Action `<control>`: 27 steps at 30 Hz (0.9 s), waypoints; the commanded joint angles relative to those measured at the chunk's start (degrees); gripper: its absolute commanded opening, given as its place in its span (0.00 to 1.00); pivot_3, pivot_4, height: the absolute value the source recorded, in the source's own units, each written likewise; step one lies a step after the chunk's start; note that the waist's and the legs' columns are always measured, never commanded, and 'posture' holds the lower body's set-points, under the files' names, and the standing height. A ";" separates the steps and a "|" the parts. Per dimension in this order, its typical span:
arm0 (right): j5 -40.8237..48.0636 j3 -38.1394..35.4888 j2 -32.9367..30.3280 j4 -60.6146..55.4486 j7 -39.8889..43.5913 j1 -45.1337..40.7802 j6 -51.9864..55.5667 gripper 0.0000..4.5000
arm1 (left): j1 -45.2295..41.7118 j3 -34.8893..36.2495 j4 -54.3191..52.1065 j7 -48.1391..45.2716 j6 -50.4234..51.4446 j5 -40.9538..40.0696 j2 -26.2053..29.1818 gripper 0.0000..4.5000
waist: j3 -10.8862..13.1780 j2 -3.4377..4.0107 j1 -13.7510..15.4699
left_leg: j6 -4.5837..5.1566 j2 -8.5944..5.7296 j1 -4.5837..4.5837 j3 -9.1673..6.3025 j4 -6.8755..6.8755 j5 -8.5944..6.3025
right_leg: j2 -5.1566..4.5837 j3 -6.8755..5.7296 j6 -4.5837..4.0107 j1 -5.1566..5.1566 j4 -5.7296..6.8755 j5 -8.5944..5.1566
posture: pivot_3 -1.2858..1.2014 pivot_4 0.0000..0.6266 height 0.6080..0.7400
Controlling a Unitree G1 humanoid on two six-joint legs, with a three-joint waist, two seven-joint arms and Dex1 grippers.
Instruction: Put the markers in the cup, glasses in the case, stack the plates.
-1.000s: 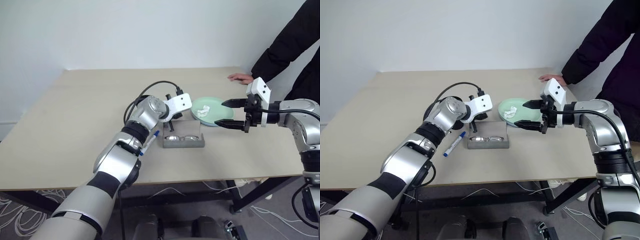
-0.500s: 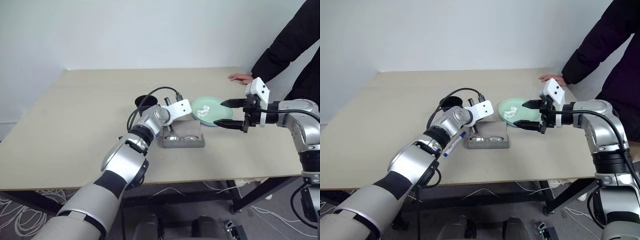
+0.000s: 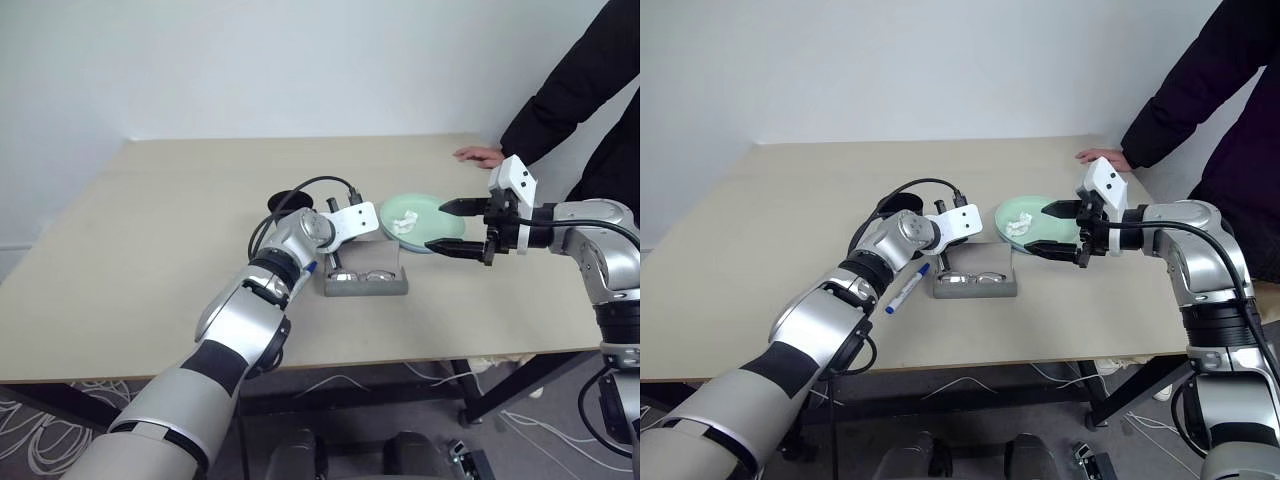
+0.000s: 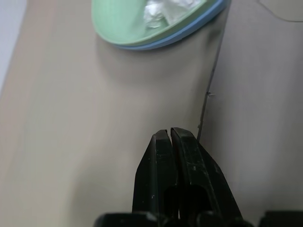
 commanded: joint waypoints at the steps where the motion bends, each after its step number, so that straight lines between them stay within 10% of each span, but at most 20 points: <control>1: 0.27 -0.71 0.11 -0.43 -0.10 -2.43 -1.17 1.00 | -1.15 0.52 -4.49 -5.64 0.08 -1.52 0.85 0.01 | 0.00 0.00 0.00 | 0.00 0.00 0.00 0.00 0.00 0.00 | 0.00 0.00 -0.01 0.00 0.00 0.00 | 0.52 0.00 1.00; 27: -2.24 3.69 -4.58 3.54 7.16 0.13 -1.70 1.00 | 22.04 -2.88 -53.34 -24.23 22.91 -4.11 10.23 0.01 | -0.02 0.03 -0.05 | 0.01 0.03 0.01 0.01 0.07 0.01 | 0.00 0.01 -0.12 0.03 0.01 -0.01 | 0.52 0.00 1.00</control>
